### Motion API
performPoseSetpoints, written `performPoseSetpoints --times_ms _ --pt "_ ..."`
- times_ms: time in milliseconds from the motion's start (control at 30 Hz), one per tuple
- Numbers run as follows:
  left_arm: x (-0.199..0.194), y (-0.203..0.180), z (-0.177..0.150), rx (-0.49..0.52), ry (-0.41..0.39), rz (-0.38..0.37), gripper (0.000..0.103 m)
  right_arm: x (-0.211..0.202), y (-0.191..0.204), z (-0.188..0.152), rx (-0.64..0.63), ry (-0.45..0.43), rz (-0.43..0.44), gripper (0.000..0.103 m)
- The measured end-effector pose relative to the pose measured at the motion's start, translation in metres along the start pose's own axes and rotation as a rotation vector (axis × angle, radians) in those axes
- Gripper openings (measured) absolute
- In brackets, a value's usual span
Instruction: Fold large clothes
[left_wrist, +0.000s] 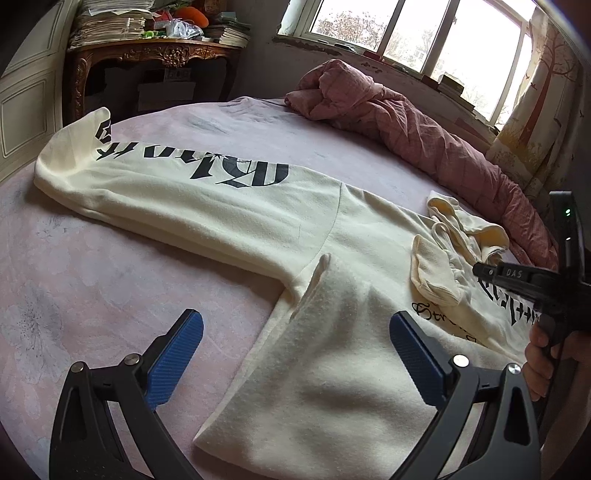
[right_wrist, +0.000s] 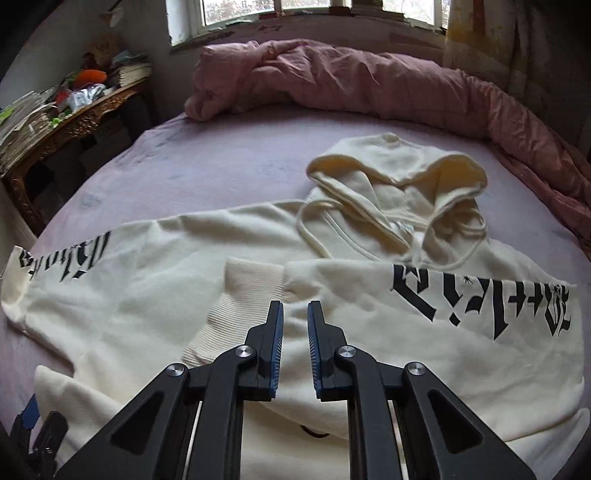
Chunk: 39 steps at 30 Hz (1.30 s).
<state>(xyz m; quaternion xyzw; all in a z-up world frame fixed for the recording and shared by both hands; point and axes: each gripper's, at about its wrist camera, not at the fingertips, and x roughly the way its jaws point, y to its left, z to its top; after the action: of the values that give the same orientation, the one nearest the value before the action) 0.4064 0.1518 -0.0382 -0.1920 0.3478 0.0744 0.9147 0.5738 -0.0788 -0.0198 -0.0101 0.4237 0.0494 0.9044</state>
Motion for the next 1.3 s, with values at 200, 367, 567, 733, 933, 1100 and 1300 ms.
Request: performPoseSetpoints --times_ms 200,367,567,733,933,1100,1300 --pt "0.0 -0.009 -0.002 0.045 -0.008 0.001 0.101 0.04 0.009 -0.031 -0.033 0.111 0.085 0.014" --pt "0.0 -0.021 -0.005 0.102 -0.005 -0.028 0.101 0.035 0.014 -0.03 -0.054 0.124 0.068 0.014" --pt "-0.006 -0.038 -0.011 0.202 -0.044 -0.009 0.101 -0.016 -0.003 -0.039 0.007 0.049 0.12 0.014" --pt "-0.008 -0.042 -0.012 0.23 -0.06 -0.013 0.101 -0.062 -0.031 -0.073 0.043 -0.012 0.119 0.017" --pt "-0.005 -0.033 -0.011 0.152 -0.02 -0.148 0.101 -0.105 -0.07 -0.127 0.02 -0.098 0.009 0.019" --pt "-0.005 -0.037 -0.014 0.165 -0.032 -0.134 0.101 -0.111 -0.109 -0.151 0.162 -0.112 0.011 0.047" --pt "-0.01 -0.043 -0.018 0.214 -0.066 -0.12 0.101 -0.087 -0.112 -0.163 0.16 -0.121 -0.143 0.084"
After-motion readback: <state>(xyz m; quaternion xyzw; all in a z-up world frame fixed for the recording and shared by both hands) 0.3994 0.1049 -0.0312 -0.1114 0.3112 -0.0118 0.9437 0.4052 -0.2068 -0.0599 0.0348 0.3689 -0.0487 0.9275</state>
